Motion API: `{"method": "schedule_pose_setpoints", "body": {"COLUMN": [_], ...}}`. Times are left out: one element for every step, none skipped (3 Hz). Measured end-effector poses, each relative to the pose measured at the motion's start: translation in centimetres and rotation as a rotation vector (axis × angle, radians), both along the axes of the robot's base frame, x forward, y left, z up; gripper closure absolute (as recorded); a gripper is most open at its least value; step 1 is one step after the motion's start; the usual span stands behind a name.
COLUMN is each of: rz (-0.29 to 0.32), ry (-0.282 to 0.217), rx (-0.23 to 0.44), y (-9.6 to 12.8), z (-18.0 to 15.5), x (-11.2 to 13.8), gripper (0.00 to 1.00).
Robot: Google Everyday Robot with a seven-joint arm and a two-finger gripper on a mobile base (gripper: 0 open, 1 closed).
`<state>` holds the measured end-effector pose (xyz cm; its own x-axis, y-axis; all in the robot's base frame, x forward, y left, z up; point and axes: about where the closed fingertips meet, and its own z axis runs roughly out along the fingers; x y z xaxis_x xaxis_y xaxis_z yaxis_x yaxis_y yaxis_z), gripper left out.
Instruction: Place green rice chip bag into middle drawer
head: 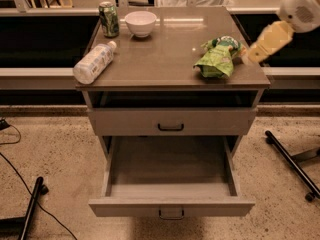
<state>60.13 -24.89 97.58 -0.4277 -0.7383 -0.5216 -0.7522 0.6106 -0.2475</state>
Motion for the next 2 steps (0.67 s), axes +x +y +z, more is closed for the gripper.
{"method": "schedule_pose_setpoints", "body": {"rz": [-0.128,-0.244], "ry": [-0.015,0.071], "rx": [0.182,0.286], "y": [0.3,1.9], "z": [-2.1,-7.0], "x": [8.1,13.4], "gripper": [0.0,0.0]}}
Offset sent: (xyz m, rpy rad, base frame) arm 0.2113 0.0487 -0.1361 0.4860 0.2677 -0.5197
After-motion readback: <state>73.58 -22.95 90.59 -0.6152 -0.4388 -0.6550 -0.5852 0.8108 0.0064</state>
